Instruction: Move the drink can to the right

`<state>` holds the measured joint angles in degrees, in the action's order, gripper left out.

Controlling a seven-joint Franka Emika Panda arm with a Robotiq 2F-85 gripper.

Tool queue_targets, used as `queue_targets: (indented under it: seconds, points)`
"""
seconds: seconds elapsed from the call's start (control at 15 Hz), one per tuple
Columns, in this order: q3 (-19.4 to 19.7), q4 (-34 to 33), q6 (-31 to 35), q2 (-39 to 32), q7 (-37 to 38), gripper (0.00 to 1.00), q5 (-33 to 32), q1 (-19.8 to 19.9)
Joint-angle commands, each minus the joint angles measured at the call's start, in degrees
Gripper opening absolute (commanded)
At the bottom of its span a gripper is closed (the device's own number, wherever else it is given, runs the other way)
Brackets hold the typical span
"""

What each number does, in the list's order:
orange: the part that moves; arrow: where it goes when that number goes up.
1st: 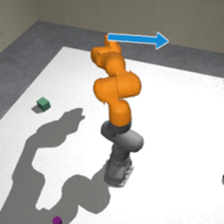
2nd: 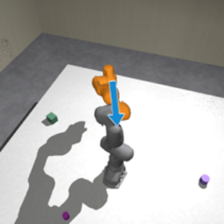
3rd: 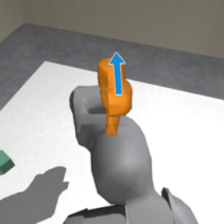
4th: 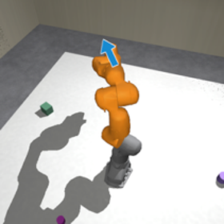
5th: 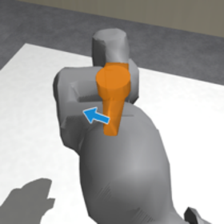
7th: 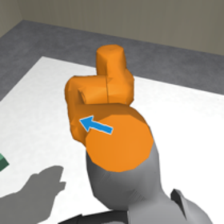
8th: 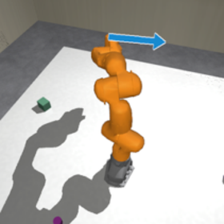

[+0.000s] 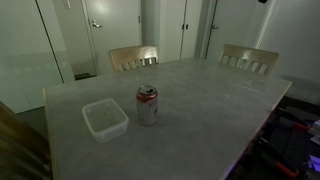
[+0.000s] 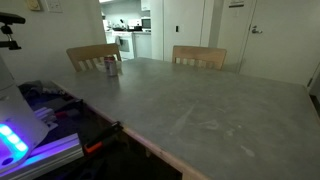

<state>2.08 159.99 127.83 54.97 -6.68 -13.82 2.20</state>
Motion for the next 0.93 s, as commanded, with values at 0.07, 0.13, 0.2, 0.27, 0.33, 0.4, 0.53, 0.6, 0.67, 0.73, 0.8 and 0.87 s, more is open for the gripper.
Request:
queue_targets:
  seconds: [0.07,0.13,0.2,0.27,0.33,0.4,0.53,0.6,0.67,0.73,0.8,0.87]
  points:
    - [-2.4,-1.1,1.8,-3.5,-0.7,1.0,1.8,-5.0]
    - [-3.2,-1.2,1.9,-4.0,-0.7,1.0,2.1,-6.3]
    - [-4.1,-1.4,2.1,-4.6,-0.7,1.0,2.1,-7.4]
    - [-5.0,-1.5,2.6,-5.4,-0.5,1.0,2.3,-8.6]
    - [-5.7,-1.8,3.0,-6.2,-0.5,1.0,2.4,-9.6]
    - [-6.7,-2.0,3.6,-7.2,-0.2,1.0,2.5,-10.5]
    - [-8.4,-2.4,5.7,-9.3,0.2,1.0,2.5,-12.1]
    - [-9.3,-2.8,7.0,-10.7,0.4,1.0,2.5,-12.8]
    - [-10.0,-3.0,8.5,-12.3,0.4,1.0,2.4,-13.4]
    - [-10.7,-3.4,9.7,-13.7,0.3,1.0,2.4,-14.0]
    - [-11.1,-3.7,11.2,-15.3,0.1,1.0,2.5,-14.6]
    - [-11.5,-4.3,12.2,-17.1,-0.2,1.0,2.7,-15.3]
